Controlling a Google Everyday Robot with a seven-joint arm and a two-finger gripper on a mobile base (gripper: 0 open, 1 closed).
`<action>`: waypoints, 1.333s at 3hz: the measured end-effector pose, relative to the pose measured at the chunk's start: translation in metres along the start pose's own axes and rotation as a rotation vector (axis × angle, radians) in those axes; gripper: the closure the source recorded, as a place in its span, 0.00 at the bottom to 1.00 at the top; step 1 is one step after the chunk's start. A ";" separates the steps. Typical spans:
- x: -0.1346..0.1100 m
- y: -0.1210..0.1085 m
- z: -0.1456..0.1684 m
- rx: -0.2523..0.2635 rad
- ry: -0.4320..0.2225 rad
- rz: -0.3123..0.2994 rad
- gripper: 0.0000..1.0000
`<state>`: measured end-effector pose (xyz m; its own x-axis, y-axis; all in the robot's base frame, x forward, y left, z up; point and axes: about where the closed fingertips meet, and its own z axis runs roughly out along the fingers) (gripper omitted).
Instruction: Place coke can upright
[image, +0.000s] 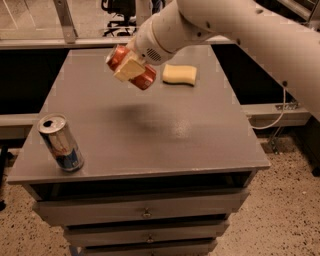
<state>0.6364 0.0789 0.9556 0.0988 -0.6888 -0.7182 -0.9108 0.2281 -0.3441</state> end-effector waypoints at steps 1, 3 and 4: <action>0.004 -0.001 -0.010 0.012 -0.207 0.038 1.00; 0.047 -0.017 -0.065 0.083 -0.549 0.162 1.00; 0.074 -0.021 -0.083 0.093 -0.596 0.231 1.00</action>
Offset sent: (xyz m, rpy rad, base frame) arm -0.0100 -0.1143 0.0196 0.7234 -0.0864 0.0392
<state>0.6294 -0.0341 0.9600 0.1344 -0.1203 -0.9836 -0.8993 0.4020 -0.1721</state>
